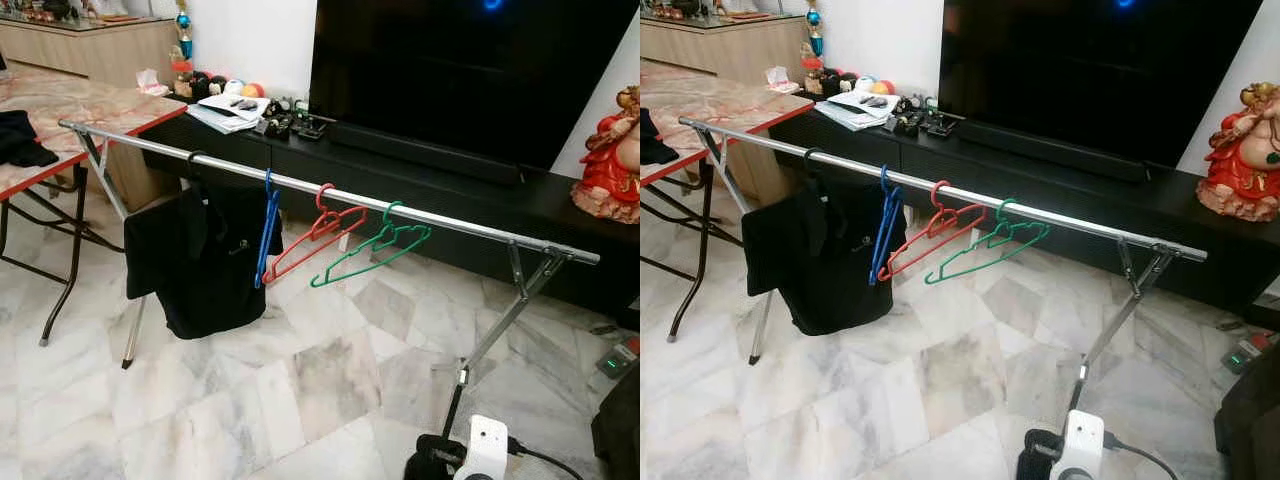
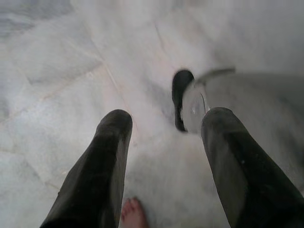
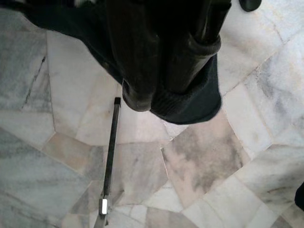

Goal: Hang hanger

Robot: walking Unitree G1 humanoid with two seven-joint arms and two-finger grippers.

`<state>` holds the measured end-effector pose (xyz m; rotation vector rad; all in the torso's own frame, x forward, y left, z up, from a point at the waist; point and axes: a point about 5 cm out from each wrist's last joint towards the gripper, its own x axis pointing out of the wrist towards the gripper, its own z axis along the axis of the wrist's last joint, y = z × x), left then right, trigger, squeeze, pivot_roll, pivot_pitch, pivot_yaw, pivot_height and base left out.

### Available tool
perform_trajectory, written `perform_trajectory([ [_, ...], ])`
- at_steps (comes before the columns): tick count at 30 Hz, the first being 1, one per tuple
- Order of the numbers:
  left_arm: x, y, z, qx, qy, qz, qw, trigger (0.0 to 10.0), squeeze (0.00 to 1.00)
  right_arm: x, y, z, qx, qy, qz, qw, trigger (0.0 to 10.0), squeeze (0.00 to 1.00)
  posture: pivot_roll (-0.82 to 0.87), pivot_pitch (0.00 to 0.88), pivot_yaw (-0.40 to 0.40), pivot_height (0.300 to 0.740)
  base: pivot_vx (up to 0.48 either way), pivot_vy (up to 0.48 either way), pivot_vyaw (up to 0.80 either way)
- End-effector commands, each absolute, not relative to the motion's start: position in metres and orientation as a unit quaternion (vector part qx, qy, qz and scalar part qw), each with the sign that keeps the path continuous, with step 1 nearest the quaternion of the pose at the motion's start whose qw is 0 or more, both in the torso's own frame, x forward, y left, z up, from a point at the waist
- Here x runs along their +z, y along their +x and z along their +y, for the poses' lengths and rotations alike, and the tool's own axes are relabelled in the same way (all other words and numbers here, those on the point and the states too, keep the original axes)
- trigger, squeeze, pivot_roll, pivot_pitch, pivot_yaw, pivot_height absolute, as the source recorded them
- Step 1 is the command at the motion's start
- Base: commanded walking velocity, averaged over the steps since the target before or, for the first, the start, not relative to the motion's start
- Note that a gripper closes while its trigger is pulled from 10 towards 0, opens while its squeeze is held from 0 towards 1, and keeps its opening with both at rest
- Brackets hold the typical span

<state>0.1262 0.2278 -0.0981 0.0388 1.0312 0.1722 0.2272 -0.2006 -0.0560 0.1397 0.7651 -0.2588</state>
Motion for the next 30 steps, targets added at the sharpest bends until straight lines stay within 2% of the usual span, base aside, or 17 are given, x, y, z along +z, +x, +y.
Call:
perform_trajectory([
  [1,-0.099,0.123,0.226,0.114,-0.011,0.476,0.872,10.0,0.00,-0.055,0.228,-0.203,-0.134,0.082,0.359,0.920,10.0,0.00,0.11,0.000,-0.068,0.740,0.000,0.000,0.00],
  [7,-0.097,0.124,0.226,0.119,-0.013,0.454,0.883,10.0,0.00,-0.060,0.219,-0.204,-0.144,0.090,0.366,0.915,10.0,0.00,0.11,0.000,-0.069,0.740,0.000,0.000,0.00],
  [14,-0.093,0.129,0.223,0.103,0.023,0.419,0.902,10.0,0.00,-0.069,0.204,-0.207,-0.137,0.082,0.392,0.906,10.0,0.00,0.14,0.000,-0.099,0.740,0.000,0.000,0.00],
  [15,-0.065,0.176,0.235,0.096,0.047,0.319,0.942,10.0,0.00,-0.072,0.199,-0.209,-0.134,0.077,0.402,0.902,10.0,0.00,0.15,0.000,-0.104,0.740,0.000,0.000,0.00],
  [16,-0.044,0.206,0.243,0.096,0.065,0.258,0.959,10.0,0.00,-0.074,0.195,-0.210,-0.134,0.074,0.408,0.900,10.0,0.00,0.15,0.000,-0.107,0.740,0.000,0.000,0.00],
  [21,-0.025,0.222,0.245,0.102,0.079,0.203,0.971,10.0,0.00,-0.077,0.187,-0.215,-0.132,0.068,0.423,0.894,10.0,0.00,0.16,0.000,-0.118,0.740,0.000,0.000,0.00],
  [23,-0.014,0.229,0.243,0.084,0.099,0.162,0.978,10.0,0.00,-0.078,0.185,-0.219,-0.134,0.068,0.427,0.892,10.0,0.00,0.18,0.000,-0.127,0.740,0.000,0.000,0.00],
  [30,0.014,0.240,0.226,0.050,0.091,0.077,0.992,10.0,0.00,-0.075,0.186,-0.228,-0.142,0.068,0.426,0.891,10.0,0.00,0.18,0.000,-0.116,0.740,0.000,0.000,0.00],
])
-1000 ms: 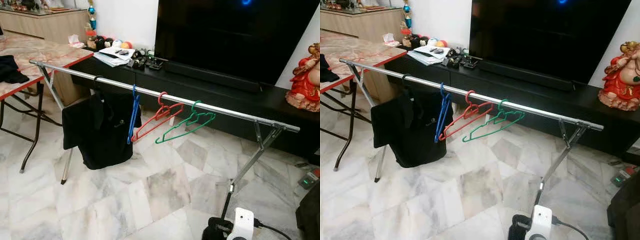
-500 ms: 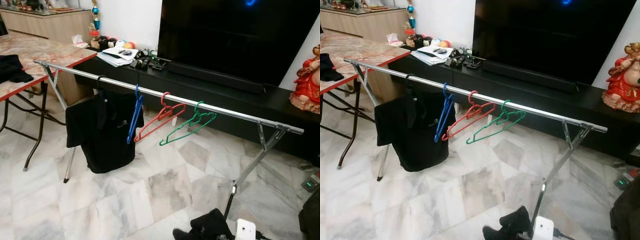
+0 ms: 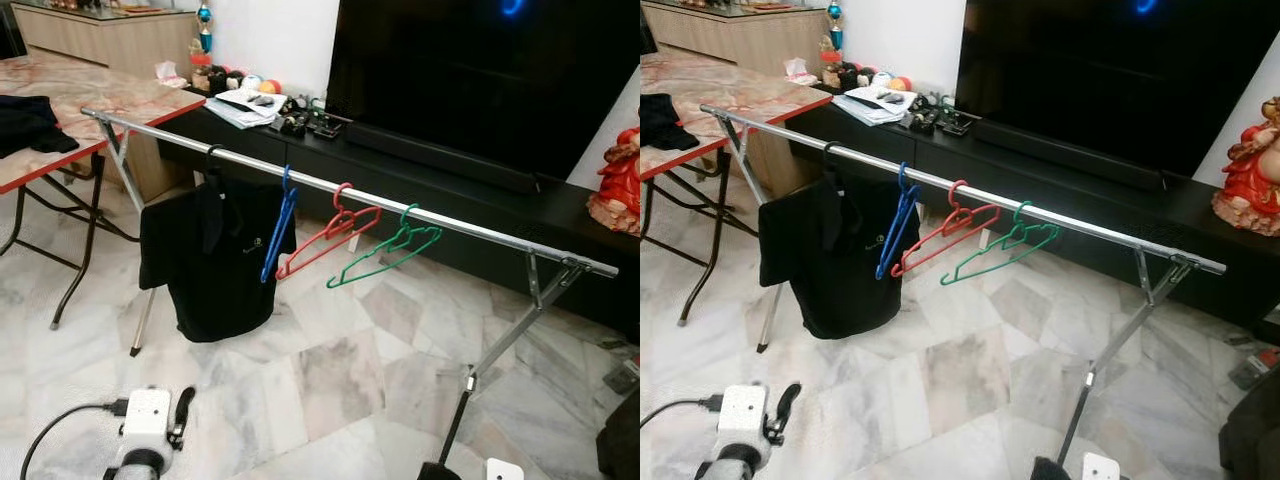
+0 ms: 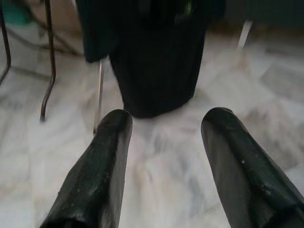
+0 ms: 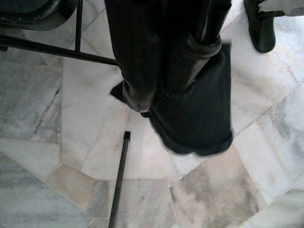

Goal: Hang hanger

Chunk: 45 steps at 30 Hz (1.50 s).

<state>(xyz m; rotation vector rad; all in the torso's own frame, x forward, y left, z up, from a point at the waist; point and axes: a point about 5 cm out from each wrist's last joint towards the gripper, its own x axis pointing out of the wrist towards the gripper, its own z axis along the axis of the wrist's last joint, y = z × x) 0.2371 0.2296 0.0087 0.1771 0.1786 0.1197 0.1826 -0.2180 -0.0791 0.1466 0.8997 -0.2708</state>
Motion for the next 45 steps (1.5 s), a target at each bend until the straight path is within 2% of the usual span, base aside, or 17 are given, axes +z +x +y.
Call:
perform_trajectory([
  [1,0.019,0.242,0.221,0.039,0.088,0.068,0.993,10.0,0.00,-0.075,0.185,-0.229,-0.144,0.068,0.427,0.890,10.0,0.00,0.18,0.000,-0.110,0.740,0.000,0.000,0.00],
  [5,0.026,0.246,0.208,0.016,0.079,0.058,0.995,10.0,0.00,-0.076,0.186,-0.223,-0.142,0.067,0.427,0.891,10.0,0.00,0.17,0.000,-0.103,0.740,0.000,0.000,0.00],
  [13,0.033,0.252,0.198,-0.013,0.088,0.063,0.994,10.0,0.00,-0.076,0.188,-0.219,-0.155,0.082,0.420,0.890,10.0,0.00,0.15,0.000,-0.079,0.740,0.000,0.439,0.00],
  [37,0.043,0.256,0.199,-0.016,0.087,0.068,0.994,10.0,0.00,-0.069,0.200,-0.217,-0.168,0.110,0.384,0.901,10.0,0.00,0.16,0.000,-0.063,0.740,0.000,0.467,-0.78],
  [45,0.046,0.254,0.203,-0.011,0.088,0.069,0.994,10.0,0.00,-0.069,0.202,-0.213,-0.161,0.106,0.382,0.904,10.0,0.00,0.17,0.000,-0.056,0.740,0.000,0.466,0.00],
])
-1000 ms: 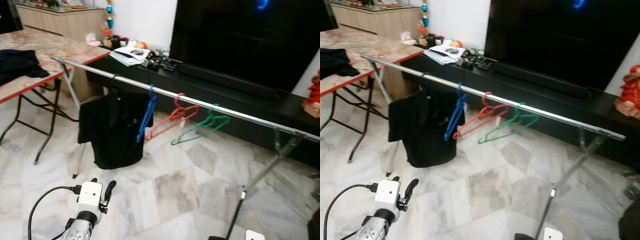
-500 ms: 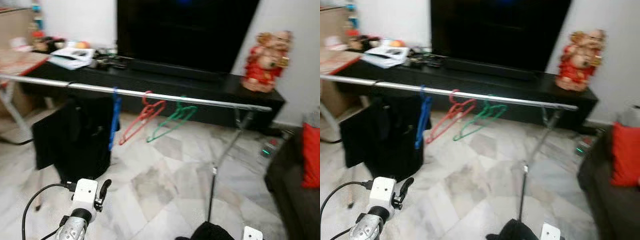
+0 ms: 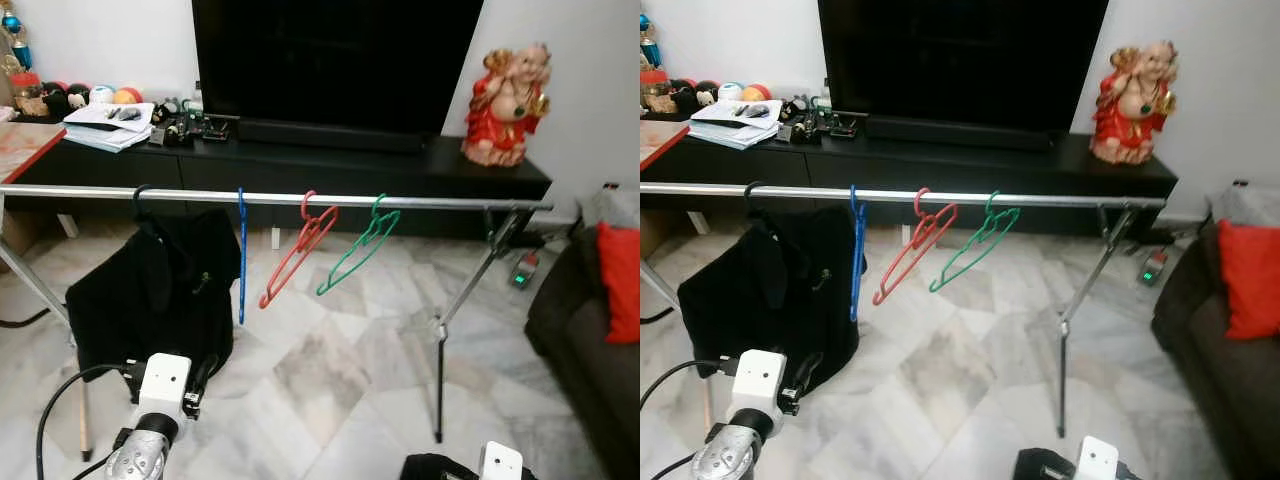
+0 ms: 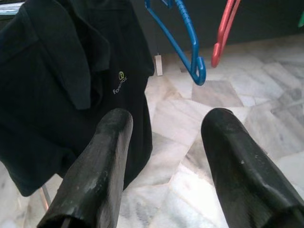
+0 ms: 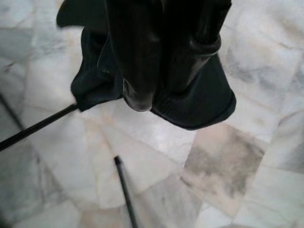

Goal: Hang hanger

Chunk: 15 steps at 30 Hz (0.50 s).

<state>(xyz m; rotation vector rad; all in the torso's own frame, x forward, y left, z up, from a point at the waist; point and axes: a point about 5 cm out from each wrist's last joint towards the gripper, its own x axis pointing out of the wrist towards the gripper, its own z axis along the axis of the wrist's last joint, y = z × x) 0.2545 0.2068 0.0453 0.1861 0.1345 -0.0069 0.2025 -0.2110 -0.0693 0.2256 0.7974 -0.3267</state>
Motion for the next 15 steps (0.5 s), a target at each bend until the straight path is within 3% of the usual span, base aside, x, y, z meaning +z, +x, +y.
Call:
perform_trajectory([
  [1,0.046,0.254,0.203,-0.011,0.088,0.068,0.994,10.0,0.00,-0.069,0.202,-0.213,-0.160,0.105,0.382,0.904,10.0,0.00,0.17,0.000,-0.056,0.740,0.000,0.465,0.00],
  [8,0.048,0.255,0.204,-0.012,0.089,0.067,0.994,10.0,0.00,-0.070,0.200,-0.210,-0.155,0.104,0.383,0.905,10.0,0.00,0.17,0.000,-0.050,0.740,0.000,0.439,0.00],
  [15,0.053,0.256,0.193,-0.052,0.067,0.055,0.995,10.0,0.00,-0.070,0.200,-0.211,-0.156,0.101,0.387,0.903,10.0,0.00,0.18,0.000,-0.053,0.740,0.000,0.000,0.00],
])
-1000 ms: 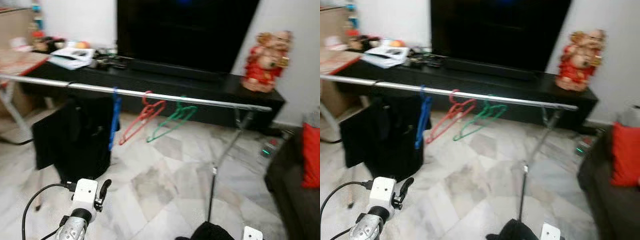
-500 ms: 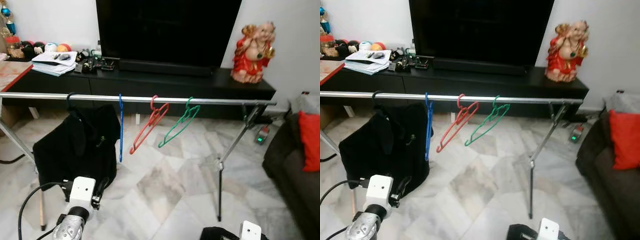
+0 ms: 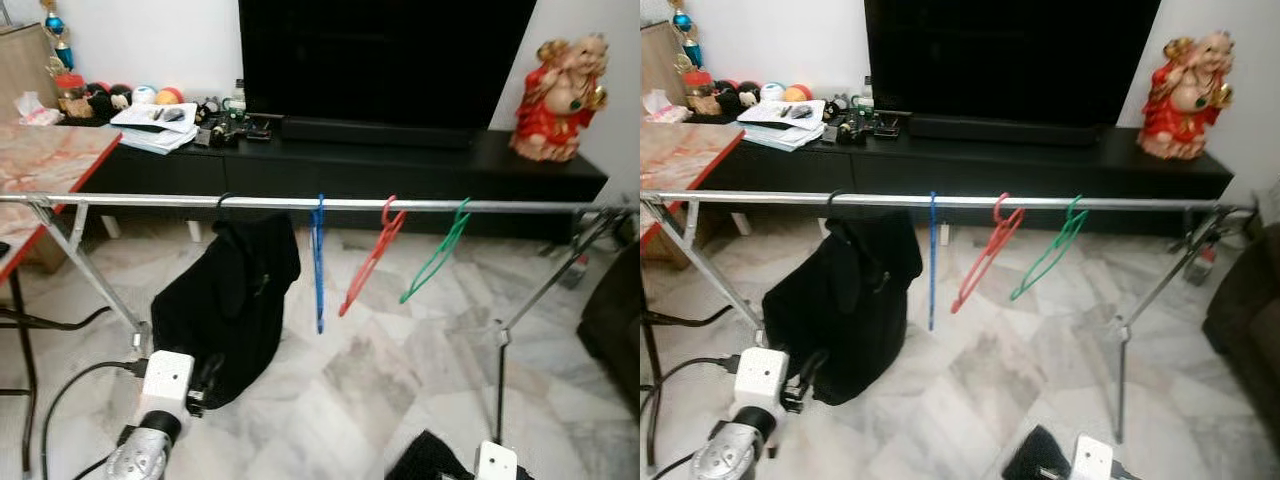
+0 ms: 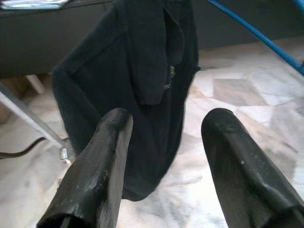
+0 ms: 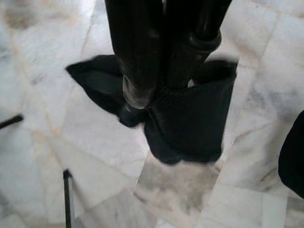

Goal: Hang hanger

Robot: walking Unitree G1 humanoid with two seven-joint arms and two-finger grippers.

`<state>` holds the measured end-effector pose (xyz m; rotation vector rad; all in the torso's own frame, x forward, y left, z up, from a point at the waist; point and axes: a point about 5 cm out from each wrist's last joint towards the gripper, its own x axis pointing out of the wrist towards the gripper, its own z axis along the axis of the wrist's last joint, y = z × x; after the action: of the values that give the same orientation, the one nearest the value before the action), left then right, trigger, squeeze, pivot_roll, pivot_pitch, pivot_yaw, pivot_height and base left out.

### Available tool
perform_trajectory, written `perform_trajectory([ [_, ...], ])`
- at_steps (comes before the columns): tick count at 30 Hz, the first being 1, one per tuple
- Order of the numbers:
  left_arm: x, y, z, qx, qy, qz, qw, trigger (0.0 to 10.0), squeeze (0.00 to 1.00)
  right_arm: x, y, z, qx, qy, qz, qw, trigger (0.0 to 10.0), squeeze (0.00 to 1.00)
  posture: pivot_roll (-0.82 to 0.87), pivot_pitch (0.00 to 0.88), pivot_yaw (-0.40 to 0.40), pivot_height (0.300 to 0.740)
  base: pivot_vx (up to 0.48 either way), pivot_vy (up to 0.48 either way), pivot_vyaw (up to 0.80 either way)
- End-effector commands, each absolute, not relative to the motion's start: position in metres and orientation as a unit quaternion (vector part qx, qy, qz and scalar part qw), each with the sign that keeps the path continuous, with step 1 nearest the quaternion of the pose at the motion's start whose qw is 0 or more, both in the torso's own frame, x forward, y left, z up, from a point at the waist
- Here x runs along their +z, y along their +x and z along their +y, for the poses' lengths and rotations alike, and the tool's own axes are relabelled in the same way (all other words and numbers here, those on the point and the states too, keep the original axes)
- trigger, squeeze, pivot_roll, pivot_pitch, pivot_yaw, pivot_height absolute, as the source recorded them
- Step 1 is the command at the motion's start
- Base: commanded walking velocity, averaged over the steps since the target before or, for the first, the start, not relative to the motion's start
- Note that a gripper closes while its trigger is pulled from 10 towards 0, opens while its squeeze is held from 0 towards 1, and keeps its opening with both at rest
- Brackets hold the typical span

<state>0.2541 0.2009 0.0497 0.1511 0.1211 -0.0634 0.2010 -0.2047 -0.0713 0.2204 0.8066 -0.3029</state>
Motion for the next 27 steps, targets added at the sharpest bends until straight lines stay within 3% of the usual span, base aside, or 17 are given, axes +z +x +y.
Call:
perform_trajectory([
  [1,0.0538,0.2563,0.1913,-0.057,0.064,0.053,0.995,10.0,0.00,-0.0704,0.1996,-0.2117,-0.157,0.100,0.387,0.903,10.0,0.00,0.18,0.000,-0.054,0.740,0.000,0.000,0.00],
  [7,0.0543,0.2559,0.1875,-0.067,0.059,0.055,0.994,10.0,0.00,-0.0701,0.1997,-0.2136,-0.165,0.102,0.386,0.902,10.0,0.00,0.18,0.000,-0.056,0.740,0.000,0.000,0.00],
  [25,0.0551,0.2560,0.1835,-0.080,0.051,0.058,0.994,10.0,0.00,-0.0660,0.2045,-0.2180,-0.179,0.093,0.373,0.906,10.0,0.00,0.18,0.000,-0.067,0.740,0.000,0.000,-0.78],
  [27,0.0551,0.2559,0.1834,-0.080,0.051,0.058,0.994,10.0,0.00,-0.0640,0.2074,-0.2186,-0.178,0.090,0.365,0.909,10.0,0.00,0.18,0.000,-0.065,0.740,0.000,0.000,0.00],
])
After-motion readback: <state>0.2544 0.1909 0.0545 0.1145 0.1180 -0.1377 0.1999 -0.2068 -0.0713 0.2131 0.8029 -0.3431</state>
